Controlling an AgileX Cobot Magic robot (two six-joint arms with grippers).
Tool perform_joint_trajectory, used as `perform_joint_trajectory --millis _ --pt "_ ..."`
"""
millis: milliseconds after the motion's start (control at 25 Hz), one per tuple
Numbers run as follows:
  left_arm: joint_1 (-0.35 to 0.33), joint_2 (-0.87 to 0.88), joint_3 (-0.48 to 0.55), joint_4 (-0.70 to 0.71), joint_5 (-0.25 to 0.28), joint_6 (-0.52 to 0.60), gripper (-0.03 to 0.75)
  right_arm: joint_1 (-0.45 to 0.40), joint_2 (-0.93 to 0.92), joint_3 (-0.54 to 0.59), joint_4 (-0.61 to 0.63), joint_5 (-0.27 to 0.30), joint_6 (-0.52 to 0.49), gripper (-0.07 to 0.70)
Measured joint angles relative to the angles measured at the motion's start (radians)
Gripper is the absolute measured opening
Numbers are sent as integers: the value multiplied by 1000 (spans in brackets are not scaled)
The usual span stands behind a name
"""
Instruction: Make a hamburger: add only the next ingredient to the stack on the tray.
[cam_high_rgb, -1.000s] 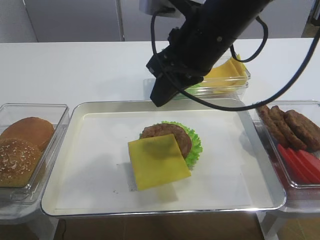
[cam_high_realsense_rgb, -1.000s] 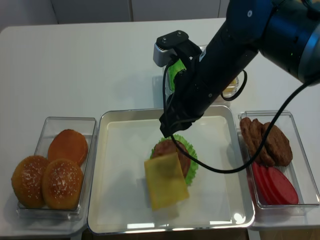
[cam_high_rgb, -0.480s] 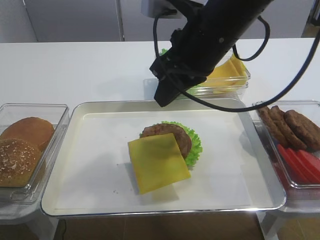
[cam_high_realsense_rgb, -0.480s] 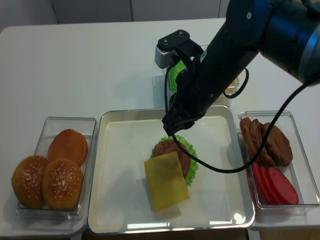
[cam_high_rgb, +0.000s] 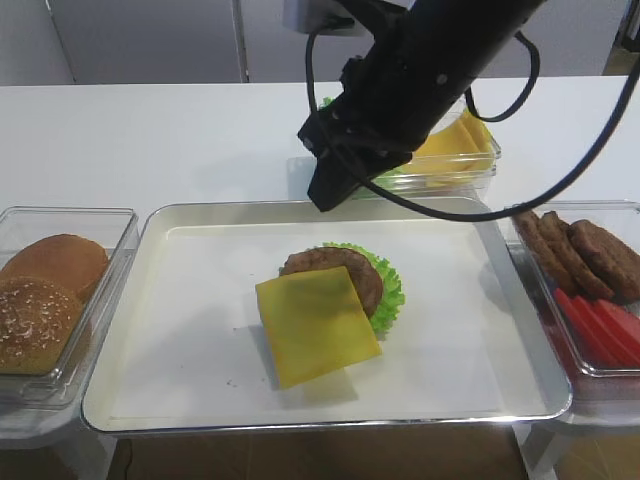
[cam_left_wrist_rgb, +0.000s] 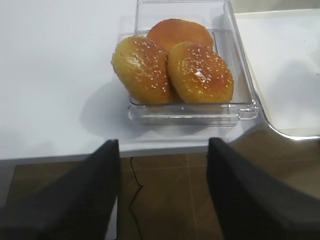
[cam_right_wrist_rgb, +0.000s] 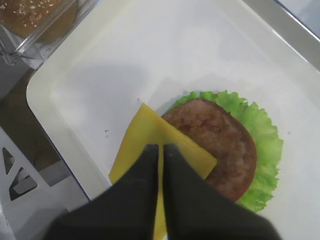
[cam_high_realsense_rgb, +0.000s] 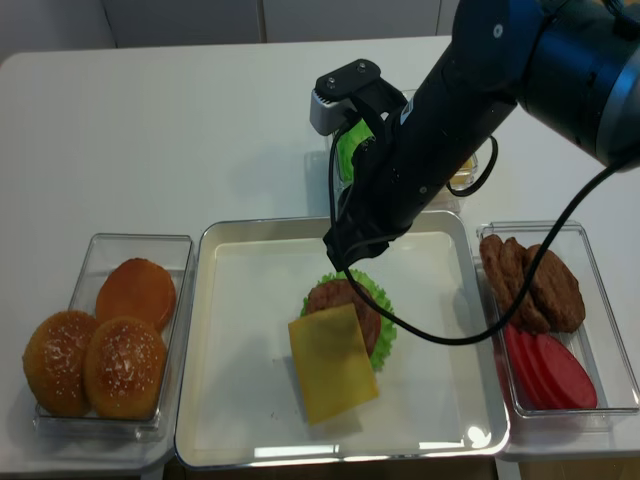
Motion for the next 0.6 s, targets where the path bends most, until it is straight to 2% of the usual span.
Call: perform_joint_trajectory --millis 160,280,360,440,520,600 --pt "0 0 0 0 0 0 411 0 0 0 -2 -43 14 28" --pt "0 0 0 0 0 0 411 0 0 0 -57 -86 82 57" --pt "0 0 0 0 0 0 411 0 0 0 -132 -96 142 112" --pt "0 0 0 0 0 0 411 0 0 0 -223 -94 210 199" --pt "0 0 0 0 0 0 411 0 0 0 -318 -75 252 275" --pt "0 0 0 0 0 0 411 -16 0 0 -362 -43 279 320"
